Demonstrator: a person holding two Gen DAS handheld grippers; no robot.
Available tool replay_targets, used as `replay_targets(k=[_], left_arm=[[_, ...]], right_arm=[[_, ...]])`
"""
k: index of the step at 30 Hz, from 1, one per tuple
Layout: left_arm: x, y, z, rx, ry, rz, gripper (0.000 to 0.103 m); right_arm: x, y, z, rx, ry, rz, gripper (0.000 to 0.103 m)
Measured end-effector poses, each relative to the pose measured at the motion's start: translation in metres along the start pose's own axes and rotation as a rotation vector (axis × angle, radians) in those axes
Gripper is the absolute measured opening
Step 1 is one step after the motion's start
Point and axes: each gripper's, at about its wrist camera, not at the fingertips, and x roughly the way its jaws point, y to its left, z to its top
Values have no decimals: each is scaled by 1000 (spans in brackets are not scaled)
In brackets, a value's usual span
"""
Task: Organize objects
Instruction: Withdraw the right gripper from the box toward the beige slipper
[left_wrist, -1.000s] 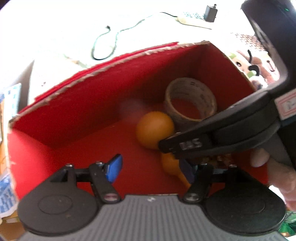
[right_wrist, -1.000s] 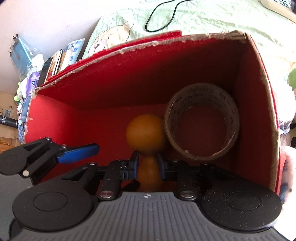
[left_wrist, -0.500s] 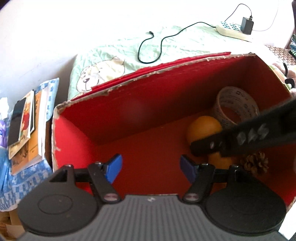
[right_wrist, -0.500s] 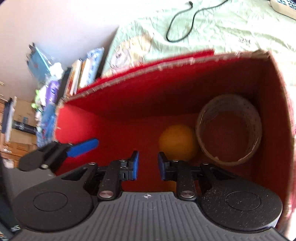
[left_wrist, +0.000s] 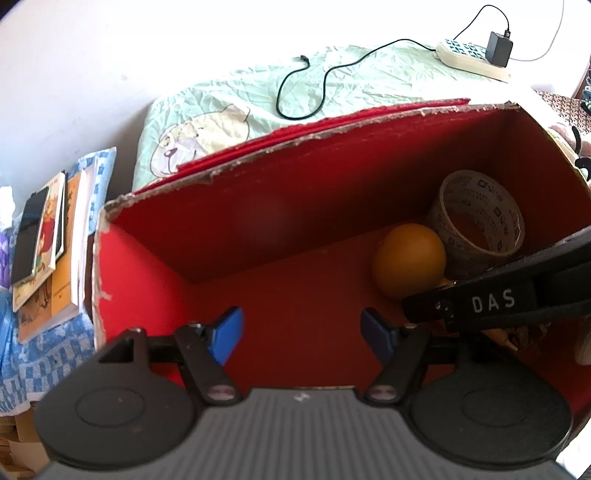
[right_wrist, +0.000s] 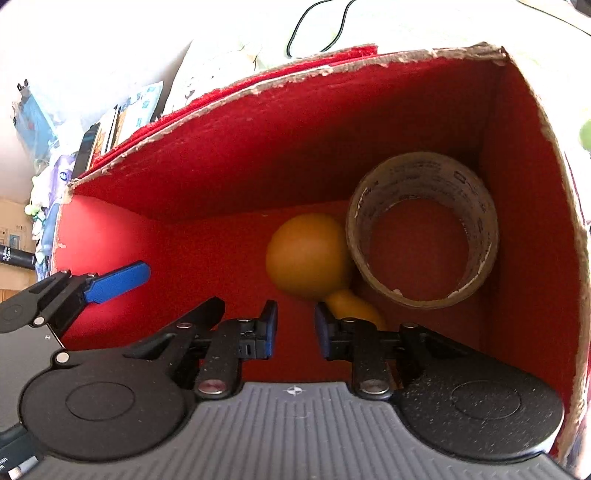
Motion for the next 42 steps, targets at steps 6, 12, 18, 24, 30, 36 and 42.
replay_targets(k=[6, 12, 18, 24, 30, 36, 42], left_arm=[[-2, -2, 0, -5, -15, 28, 74], [-18, -7, -3, -14, -40, 24, 74], [-34, -19, -9, -6, -67, 50, 79], [-52, -26, -15, -50, -85, 68, 80], [-78, -40, -25, -99, -112, 111, 84], [-103, -55, -38, -141, -123, 149, 85], [-123, -73, -56, -182, -131, 177, 88]], right_arm=[[-11, -4, -6, -2, -51, 9, 26], [-23, -10, -18, 14, -88, 44, 26], [-45, -13, -32, -11, -139, 45, 27], [-62, -13, -41, -54, -196, 65, 27], [-66, -6, -43, -101, -220, 109, 27], [-80, -8, -61, -128, -240, 159, 28], [-92, -11, -78, -161, -244, 203, 28]])
